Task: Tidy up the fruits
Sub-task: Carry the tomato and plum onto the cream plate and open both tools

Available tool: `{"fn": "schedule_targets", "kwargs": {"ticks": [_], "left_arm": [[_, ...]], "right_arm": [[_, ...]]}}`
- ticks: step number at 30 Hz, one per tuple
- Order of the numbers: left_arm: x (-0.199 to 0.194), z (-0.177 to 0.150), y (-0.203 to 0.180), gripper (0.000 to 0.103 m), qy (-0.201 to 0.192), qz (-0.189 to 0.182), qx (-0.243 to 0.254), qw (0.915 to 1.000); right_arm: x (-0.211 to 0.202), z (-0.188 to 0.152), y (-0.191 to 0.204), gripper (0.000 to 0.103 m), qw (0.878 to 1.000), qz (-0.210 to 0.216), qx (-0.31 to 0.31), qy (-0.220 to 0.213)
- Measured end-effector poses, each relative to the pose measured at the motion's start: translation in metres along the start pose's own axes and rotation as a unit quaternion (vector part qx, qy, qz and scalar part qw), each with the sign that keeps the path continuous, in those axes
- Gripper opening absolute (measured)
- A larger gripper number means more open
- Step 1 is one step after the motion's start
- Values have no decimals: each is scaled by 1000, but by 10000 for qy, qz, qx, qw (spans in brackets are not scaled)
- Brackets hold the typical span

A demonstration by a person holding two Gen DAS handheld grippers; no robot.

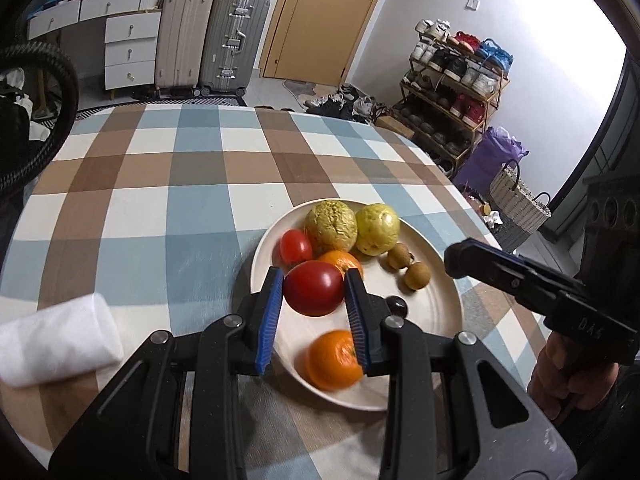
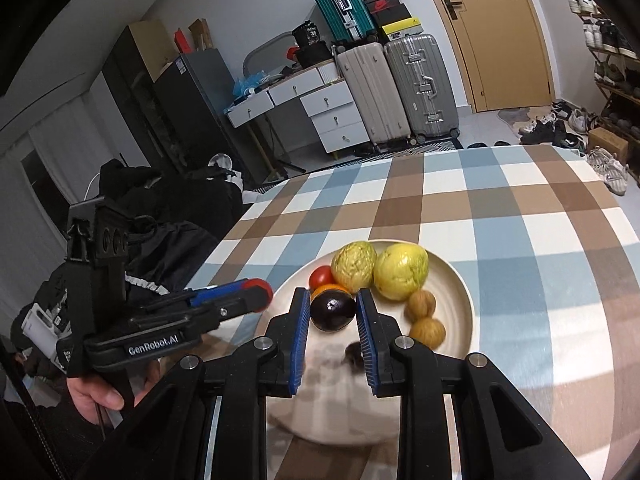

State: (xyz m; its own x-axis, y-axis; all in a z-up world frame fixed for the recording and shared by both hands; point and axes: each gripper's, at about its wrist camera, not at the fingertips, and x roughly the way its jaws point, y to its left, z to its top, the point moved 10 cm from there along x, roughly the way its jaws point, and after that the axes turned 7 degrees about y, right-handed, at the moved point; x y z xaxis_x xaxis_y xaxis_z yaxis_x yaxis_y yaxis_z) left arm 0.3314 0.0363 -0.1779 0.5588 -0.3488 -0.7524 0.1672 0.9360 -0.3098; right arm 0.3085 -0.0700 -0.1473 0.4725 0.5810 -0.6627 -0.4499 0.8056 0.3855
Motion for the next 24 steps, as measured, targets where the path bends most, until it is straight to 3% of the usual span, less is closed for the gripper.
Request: {"fn": "schedule_targets", "kwargs": {"ticks": [10, 24], "left_arm": [[31, 8, 6, 28, 191, 60, 201, 9996], [36, 7, 8, 28, 228, 47, 204, 9995]], "right_arm": [[38, 7, -15, 24, 9997, -29, 117, 221], [65, -2, -30, 25, 9983, -230, 303, 452]]}}
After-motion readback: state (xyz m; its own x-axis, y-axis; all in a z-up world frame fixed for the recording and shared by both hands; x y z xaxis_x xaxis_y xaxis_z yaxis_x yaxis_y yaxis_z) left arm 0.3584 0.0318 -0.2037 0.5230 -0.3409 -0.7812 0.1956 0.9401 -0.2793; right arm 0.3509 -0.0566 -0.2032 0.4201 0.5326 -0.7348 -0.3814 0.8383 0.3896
